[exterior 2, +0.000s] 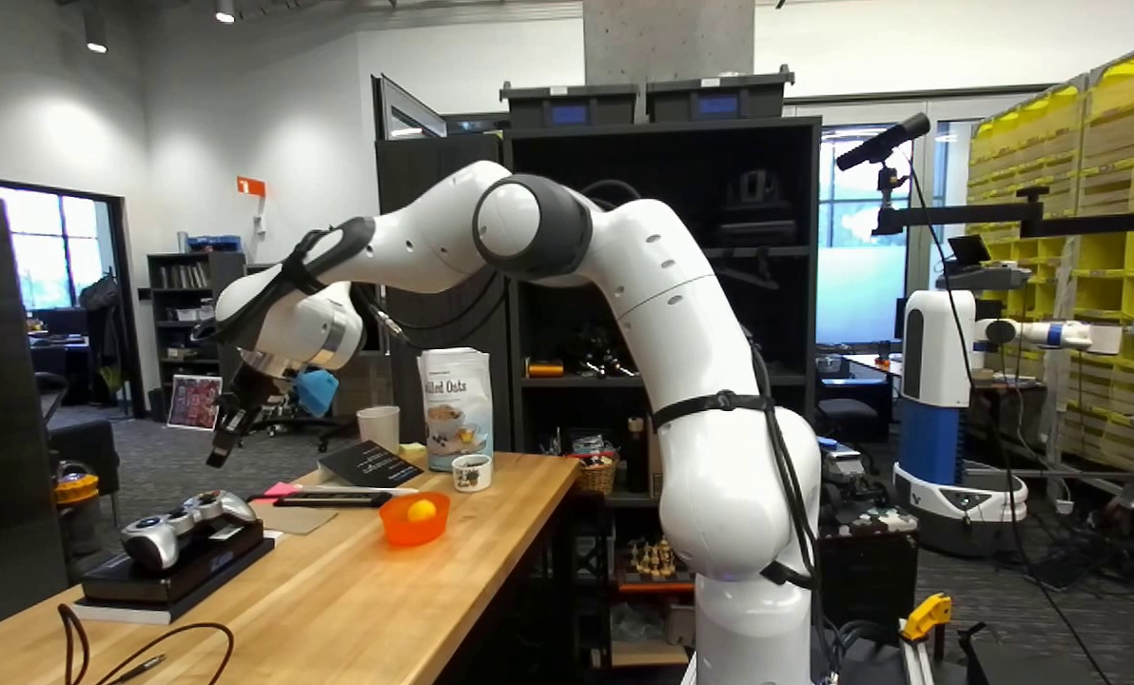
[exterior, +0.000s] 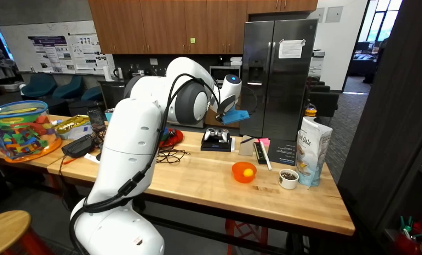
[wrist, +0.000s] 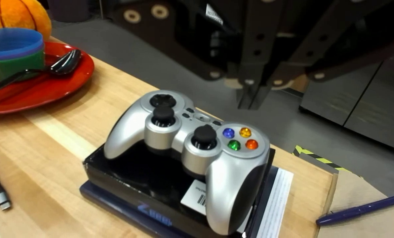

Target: Press a button on the gamepad thrice

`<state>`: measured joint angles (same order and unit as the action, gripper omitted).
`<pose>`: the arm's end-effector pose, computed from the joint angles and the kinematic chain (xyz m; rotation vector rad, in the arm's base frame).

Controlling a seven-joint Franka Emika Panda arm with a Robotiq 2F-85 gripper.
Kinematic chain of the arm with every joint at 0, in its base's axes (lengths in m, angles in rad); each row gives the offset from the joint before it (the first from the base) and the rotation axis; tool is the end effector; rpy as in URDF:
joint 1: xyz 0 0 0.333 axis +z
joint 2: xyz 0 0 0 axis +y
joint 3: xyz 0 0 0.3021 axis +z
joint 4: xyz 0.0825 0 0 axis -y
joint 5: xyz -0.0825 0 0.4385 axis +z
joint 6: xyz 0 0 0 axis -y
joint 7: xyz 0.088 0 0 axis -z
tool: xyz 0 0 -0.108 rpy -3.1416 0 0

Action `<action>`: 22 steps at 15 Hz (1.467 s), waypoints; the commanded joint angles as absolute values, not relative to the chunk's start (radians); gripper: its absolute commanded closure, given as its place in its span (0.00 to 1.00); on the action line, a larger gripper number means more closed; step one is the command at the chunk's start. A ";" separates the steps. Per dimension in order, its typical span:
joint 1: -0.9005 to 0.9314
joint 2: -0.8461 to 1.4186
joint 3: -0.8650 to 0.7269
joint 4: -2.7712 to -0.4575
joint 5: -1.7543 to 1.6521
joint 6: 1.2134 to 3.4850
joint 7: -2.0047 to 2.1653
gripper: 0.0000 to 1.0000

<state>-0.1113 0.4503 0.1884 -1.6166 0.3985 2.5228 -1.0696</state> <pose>0.7557 0.0371 0.3789 -2.6524 -1.1773 -0.8568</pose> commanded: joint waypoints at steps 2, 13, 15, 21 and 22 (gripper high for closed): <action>-0.139 0.475 0.223 -1.598 0.418 2.539 -1.110 1.00; -0.142 0.500 0.229 -1.600 0.399 2.579 -1.120 1.00; -0.142 0.504 0.230 -1.602 0.397 2.582 -1.120 1.00; -0.142 0.511 0.233 -1.604 0.394 2.580 -1.119 1.00; -0.141 0.512 0.233 -1.606 0.394 2.582 -1.118 1.00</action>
